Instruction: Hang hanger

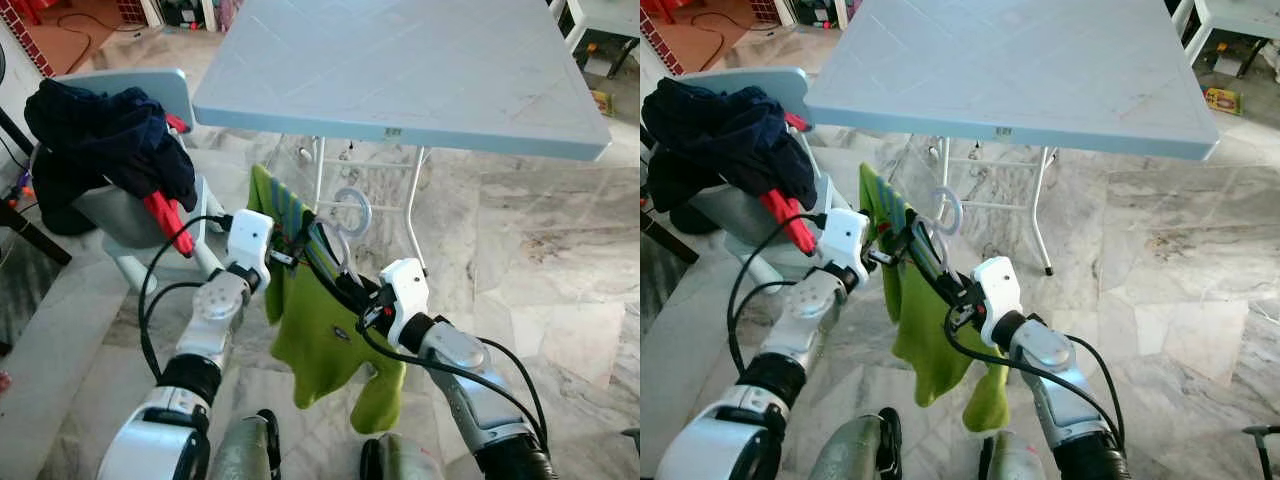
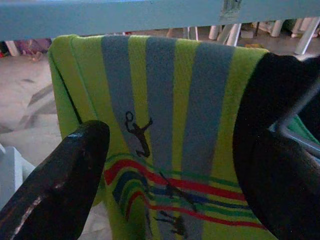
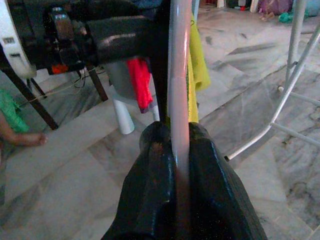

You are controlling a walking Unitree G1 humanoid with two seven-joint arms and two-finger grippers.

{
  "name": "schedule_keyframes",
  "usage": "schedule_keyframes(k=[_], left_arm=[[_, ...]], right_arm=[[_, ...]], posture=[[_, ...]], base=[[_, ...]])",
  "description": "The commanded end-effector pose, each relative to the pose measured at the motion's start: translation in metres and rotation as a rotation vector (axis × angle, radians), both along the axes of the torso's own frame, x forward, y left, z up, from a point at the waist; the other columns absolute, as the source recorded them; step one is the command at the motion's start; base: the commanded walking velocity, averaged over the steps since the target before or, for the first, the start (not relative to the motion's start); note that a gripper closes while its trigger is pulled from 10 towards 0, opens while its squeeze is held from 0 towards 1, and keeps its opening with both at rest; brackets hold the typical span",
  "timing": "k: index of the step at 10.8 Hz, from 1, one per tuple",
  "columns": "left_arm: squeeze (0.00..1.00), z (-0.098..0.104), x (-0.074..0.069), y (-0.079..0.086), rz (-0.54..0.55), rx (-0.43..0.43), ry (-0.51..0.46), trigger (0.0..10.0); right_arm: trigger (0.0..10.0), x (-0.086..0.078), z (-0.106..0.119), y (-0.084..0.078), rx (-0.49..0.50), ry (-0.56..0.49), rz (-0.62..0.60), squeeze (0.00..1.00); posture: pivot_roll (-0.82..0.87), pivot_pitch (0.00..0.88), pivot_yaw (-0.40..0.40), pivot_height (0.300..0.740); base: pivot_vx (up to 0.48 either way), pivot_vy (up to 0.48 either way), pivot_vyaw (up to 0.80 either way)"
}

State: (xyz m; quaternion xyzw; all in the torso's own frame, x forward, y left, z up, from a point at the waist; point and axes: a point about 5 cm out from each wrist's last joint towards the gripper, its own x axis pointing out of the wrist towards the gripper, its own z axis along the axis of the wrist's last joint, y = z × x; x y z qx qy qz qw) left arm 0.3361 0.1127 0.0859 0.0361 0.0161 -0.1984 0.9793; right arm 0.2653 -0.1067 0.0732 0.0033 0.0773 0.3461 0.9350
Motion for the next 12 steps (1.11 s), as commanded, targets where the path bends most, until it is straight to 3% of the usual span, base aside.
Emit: schedule_keyframes(k=[1, 3, 4, 5, 7, 10, 11, 12], left_arm=[[0.00, 0.003, 0.002, 0.002, 0.006, -0.010, -0.005, 10.0], [0.00, 0.001, 0.002, -0.002, -0.012, -0.002, 0.002, 10.0], [0.00, 0.000, 0.003, 0.011, 0.032, 0.047, -0.018, 4.4], [0.00, 0.000, 0.003, 0.022, 0.070, 0.044, -0.018, 0.0], [0.00, -0.006, 0.002, 0.044, 0.159, 0.064, 0.008, 0.0], [0.00, -0.004, 0.003, 0.064, 0.245, 0.104, -0.011, 0.0], [0.00, -0.001, 0.003, 0.076, 0.300, 0.128, -0.032, 0.0], [0.00, -0.002, 0.002, 0.080, 0.323, 0.135, -0.032, 0.0]], right_arm=[[10.0, 0.000, 0.001, 0.006, 0.005, -0.018, 0.027, 0.00], [10.0, -0.003, 0.001, 0.012, 0.023, -0.008, 0.059, 0.00], [10.0, -0.008, -0.001, 0.007, 0.013, 0.007, 0.100, 0.00], [10.0, -0.010, -0.003, -0.002, -0.004, 0.018, 0.102, 0.00], [10.0, -0.010, -0.005, -0.026, -0.044, 0.034, 0.057, 0.00], [10.0, -0.006, -0.005, -0.036, -0.089, 0.029, 0.020, 0.00], [10.0, 0.000, -0.018, -0.054, -0.213, 0.034, -0.083, 0.00], [10.0, -0.001, -0.020, -0.058, -0.234, 0.038, -0.089, 0.00]], posture=[[-0.06, 0.127, 0.032, 0.740], [-0.07, 0.128, 0.032, 0.740], [-0.06, 0.128, 0.032, 0.740], [-0.06, 0.131, 0.031, 0.740], [-0.06, 0.133, 0.029, 0.740], [-0.06, 0.131, 0.022, 0.740], [-0.06, 0.130, 0.019, 0.740], [-0.05, 0.130, 0.017, 0.740]], base=[[0.000, 0.000, 0.00], [0.000, 0.000, 0.00], [0.000, 0.000, 0.00], [0.000, 0.000, 0.00], [0.000, 0.000, 0.00], [0.000, 0.000, 0.00], [0.000, 0.000, 0.00], [0.000, 0.000, 0.00]])
